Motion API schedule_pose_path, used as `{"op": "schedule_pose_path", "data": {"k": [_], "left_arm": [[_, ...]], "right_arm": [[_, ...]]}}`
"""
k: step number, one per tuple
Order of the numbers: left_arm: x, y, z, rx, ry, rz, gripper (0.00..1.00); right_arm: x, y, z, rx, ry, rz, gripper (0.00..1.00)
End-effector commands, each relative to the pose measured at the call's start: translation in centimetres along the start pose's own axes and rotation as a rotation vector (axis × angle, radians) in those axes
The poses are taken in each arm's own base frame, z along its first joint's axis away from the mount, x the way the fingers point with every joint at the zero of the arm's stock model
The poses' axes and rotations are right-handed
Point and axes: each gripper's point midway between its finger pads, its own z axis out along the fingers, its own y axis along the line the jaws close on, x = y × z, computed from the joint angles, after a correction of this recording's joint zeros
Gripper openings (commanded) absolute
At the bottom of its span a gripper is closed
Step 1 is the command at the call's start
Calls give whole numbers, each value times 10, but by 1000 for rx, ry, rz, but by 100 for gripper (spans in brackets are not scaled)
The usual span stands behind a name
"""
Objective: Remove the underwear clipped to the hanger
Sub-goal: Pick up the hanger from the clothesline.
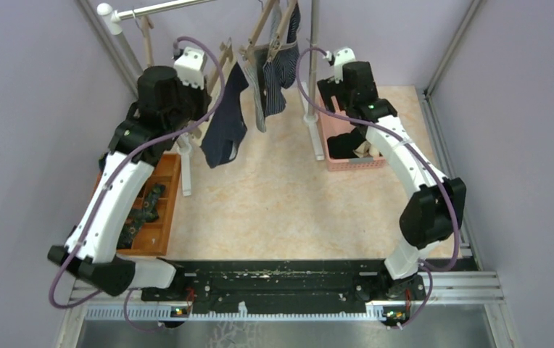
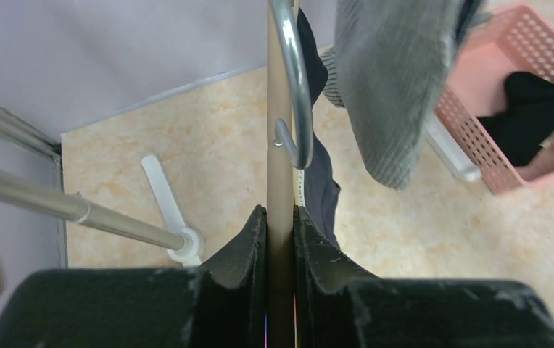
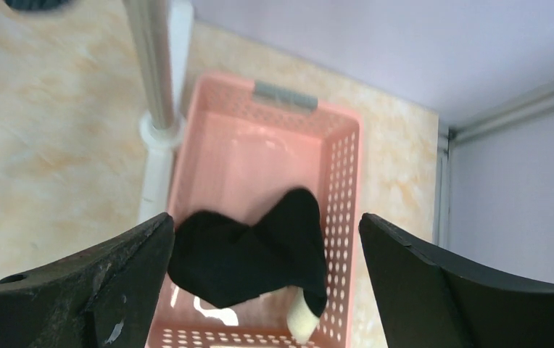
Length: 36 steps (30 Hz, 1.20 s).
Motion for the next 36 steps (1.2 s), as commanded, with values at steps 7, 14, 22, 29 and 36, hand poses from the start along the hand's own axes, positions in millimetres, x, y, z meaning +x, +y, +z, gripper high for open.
{"op": "schedule_pose_path", "data": {"k": [7, 14, 22, 29, 36], "left_arm": [[15, -26, -112, 265, -17, 76, 0], [48, -60, -150, 464, -117, 19, 0], [85, -80, -154, 565, -120, -57, 0], [65, -103, -149, 711, -210, 10, 0], [50, -125, -147, 870, -246, 66, 0]], "right_arm": [[-118, -6, -84, -354, -338, 55, 99], [-135, 19, -125, -776, -455, 108, 99], [-148, 65, -176, -1343, -560, 140, 99], [-135, 98, -227, -1467, -577, 11, 99], [-123, 124, -270, -1632, -603, -57, 99]]}}
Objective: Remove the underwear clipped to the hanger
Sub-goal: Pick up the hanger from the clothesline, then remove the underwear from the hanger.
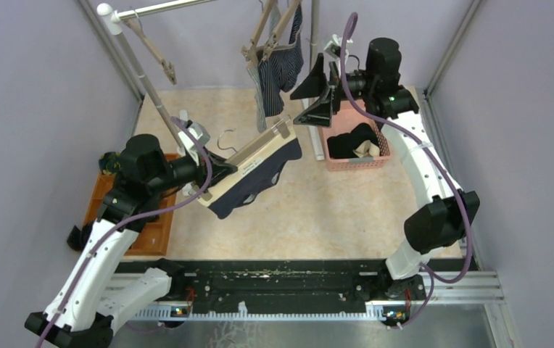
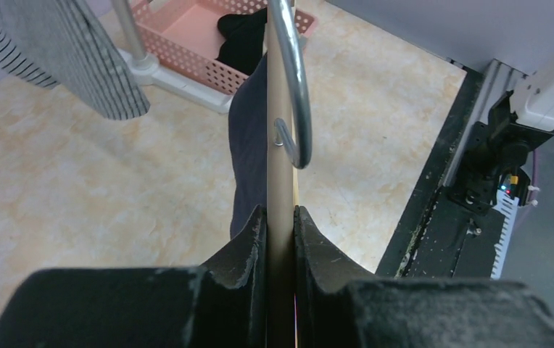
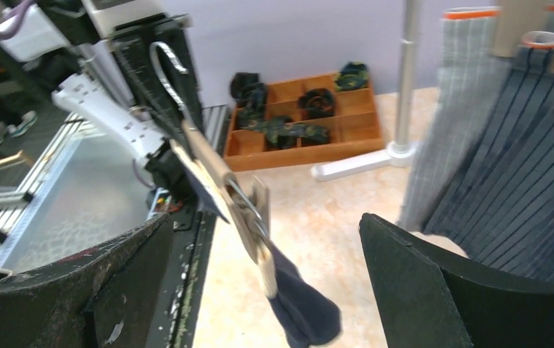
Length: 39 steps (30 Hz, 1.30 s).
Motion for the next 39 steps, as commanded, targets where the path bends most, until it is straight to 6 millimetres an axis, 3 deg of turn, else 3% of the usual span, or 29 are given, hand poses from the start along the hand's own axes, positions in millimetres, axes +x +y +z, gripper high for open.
{"op": "schedule_pose_path", "data": {"k": [1, 7, 14, 21, 31, 39], "left_arm": [[-40, -22, 4, 149, -112, 114, 0], [-49, -30, 5, 208, -144, 141, 0], [-49, -31, 4, 210, -152, 150, 0], [-49, -28, 4, 188, -150, 139, 0], [-45, -22, 10, 171, -132, 122, 0], [-43, -18, 13, 161, -122, 126, 0]], "right_arm": [[-14, 56, 7, -154, -8, -127, 99], [-3, 72, 16, -205, -1, -107, 99], [0, 73, 19, -204, 0, -92, 96], [1, 71, 20, -210, 2, -80, 63], [3, 64, 25, -198, 4, -45, 71], [2, 59, 31, -193, 12, -36, 58]]}}
